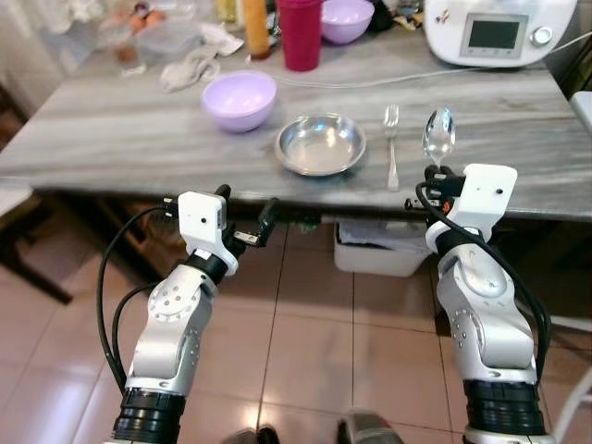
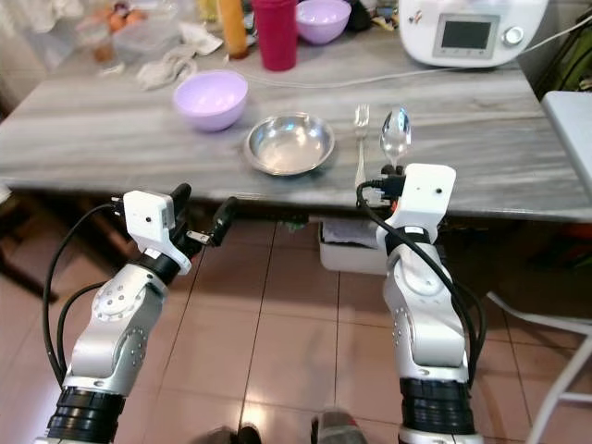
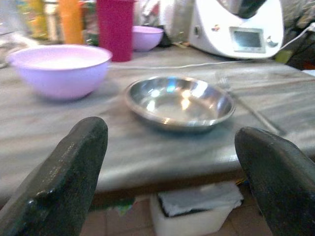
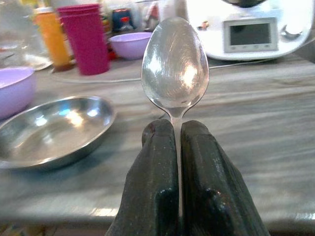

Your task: Setting the table

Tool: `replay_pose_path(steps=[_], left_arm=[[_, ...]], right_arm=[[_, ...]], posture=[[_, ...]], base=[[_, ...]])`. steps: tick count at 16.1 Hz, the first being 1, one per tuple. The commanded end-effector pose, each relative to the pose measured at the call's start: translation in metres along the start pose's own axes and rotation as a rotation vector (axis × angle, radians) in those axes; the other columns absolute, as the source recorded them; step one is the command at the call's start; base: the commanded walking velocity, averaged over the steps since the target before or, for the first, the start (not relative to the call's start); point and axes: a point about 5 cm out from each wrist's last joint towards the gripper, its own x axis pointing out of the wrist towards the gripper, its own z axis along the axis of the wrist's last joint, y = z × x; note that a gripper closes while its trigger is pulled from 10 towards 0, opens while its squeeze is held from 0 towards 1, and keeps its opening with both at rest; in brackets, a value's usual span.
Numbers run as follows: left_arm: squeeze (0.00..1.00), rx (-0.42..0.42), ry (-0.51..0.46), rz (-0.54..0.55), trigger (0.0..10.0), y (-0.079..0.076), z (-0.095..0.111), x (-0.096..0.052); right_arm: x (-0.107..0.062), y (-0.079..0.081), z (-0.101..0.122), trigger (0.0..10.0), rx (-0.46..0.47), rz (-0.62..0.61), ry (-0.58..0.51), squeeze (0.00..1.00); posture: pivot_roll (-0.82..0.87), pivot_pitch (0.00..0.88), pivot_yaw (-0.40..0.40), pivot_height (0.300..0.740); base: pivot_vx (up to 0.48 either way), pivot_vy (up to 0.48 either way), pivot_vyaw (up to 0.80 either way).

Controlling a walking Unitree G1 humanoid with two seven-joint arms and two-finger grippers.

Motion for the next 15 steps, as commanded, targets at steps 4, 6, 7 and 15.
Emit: replay_pose_path(steps=[4, 6, 7, 15], left_arm=[[0.00, -0.002, 0.005, -0.028, 10.0, -0.005, 0.000, 0.000], [0.00, -0.003, 0.008, -0.026, 10.0, -0.005, -0.001, -0.001], [0.00, -0.007, 0.009, -0.024, 10.0, -0.005, -0.001, -0.002], [0.00, 0.106, 0.021, -0.193, 10.0, -0.007, 0.005, -0.027]], right_arm=[[0.000, -0.005, 0.004, 10.0, 0.005, -0.017, -0.008, 0.00], [0.001, -0.004, 0.004, 10.0, 0.002, -0.013, -0.012, 0.00], [0.001, -0.004, 0.004, 10.0, -0.001, -0.011, -0.013, 0.00], [0.001, -0.014, 0.004, 10.0, -0.049, -0.084, -0.002, 0.00]], posture=[[-0.23, 0.189, 0.047, 0.740], [-0.23, 0.190, 0.044, 0.740], [-0.23, 0.190, 0.042, 0.740], [-0.23, 0.191, 0.040, 0.740]], base=[[0.472, 0.000, -0.40], [0.444, 0.000, -0.30], [0.390, 0.000, 0.00], [0.000, 0.000, 0.00]])
